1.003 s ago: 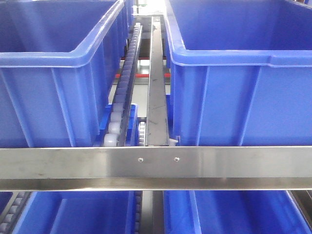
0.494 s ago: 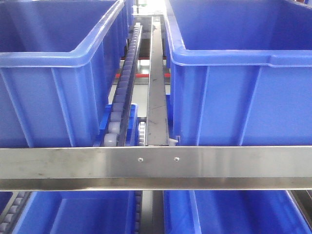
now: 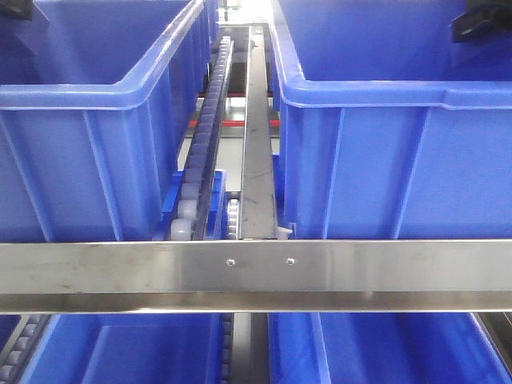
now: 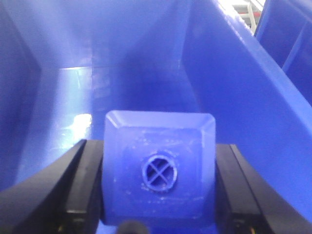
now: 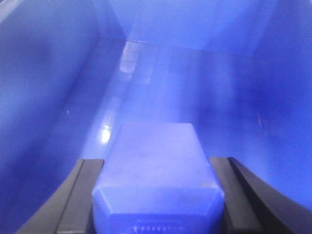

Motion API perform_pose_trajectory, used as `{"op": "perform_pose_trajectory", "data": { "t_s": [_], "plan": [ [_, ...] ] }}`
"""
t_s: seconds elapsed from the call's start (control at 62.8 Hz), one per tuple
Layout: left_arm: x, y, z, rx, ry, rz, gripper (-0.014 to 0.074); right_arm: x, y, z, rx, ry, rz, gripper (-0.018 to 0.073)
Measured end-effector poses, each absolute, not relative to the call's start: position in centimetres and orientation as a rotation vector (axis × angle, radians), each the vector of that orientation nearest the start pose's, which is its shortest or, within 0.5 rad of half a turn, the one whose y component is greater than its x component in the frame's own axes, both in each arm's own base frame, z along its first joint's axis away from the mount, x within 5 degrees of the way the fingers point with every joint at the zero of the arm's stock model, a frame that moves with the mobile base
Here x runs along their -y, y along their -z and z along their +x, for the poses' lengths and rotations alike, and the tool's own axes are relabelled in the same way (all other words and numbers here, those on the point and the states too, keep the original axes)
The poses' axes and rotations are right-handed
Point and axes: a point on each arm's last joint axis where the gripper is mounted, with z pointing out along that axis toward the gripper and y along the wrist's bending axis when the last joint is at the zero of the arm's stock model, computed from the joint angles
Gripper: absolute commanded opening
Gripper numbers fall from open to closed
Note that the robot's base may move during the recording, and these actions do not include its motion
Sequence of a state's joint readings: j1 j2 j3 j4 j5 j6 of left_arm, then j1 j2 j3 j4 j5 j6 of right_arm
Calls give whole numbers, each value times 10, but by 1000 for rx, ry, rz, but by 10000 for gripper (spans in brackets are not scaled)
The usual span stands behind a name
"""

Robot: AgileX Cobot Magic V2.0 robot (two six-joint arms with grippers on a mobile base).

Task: Pick and sort blue part to right shelf
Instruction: 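Open the right gripper to drop its block into the bin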

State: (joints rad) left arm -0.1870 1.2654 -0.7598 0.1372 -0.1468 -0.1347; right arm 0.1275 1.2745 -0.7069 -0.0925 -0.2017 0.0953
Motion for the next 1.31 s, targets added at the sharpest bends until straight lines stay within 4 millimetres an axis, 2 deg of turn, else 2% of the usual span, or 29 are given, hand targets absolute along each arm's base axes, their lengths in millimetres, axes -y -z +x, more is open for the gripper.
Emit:
{"op": "perform_pose_trajectory", "data": {
  "t_s": [0.111, 0.255, 0.319, 0.557, 0.653, 0.733, 0.796, 0.876, 0.924, 0.972, 1.035, 1.179, 1.306],
  "plan": [
    [54, -299, 273, -1830, 149, 187, 449, -37, -285, 273, -1826, -111, -128, 452],
    [54, -300, 273, -1823, 151, 187, 649, -37, -287, 274, -1809, -113, -128, 633],
    [54, -300, 273, -1823, 151, 187, 711, -37, -287, 274, -1807, -113, -128, 622],
    [53, -298, 273, -1839, 147, 187, 662, -37, -286, 273, -1820, -112, -128, 624],
    [53, -298, 273, -1841, 147, 187, 596, -37, -287, 272, -1821, -111, -127, 619],
    [52, -302, 269, -1840, 145, 185, 475, -36, -293, 268, -1807, -110, -126, 555],
    [51, -307, 264, -1835, 142, 183, 370, -35, -298, 264, -1793, -110, -125, 445],
    [49, -314, 256, -1830, 138, 180, 194, -34, -305, 257, -1784, -108, -123, 262],
    [48, -319, 252, -1820, 137, 178, 122, -34, -307, 254, -1790, -106, -122, 125],
    [47, -323, 248, -1809, 137, 176, 130, -33, -309, 252, -1794, -104, -122, 38],
    [46, -328, 243, -1794, 136, 174, 134, -33, -312, 248, -1793, -103, -121, 64],
    [44, -338, 233, -1765, 136, 170, 134, -32, -316, 243, -1793, -112, -103, 57],
    [38, -347, 222, -1738, 124, 151, 134, -22, -324, 235, -1782, -96, -50, 57]
  ]
}}
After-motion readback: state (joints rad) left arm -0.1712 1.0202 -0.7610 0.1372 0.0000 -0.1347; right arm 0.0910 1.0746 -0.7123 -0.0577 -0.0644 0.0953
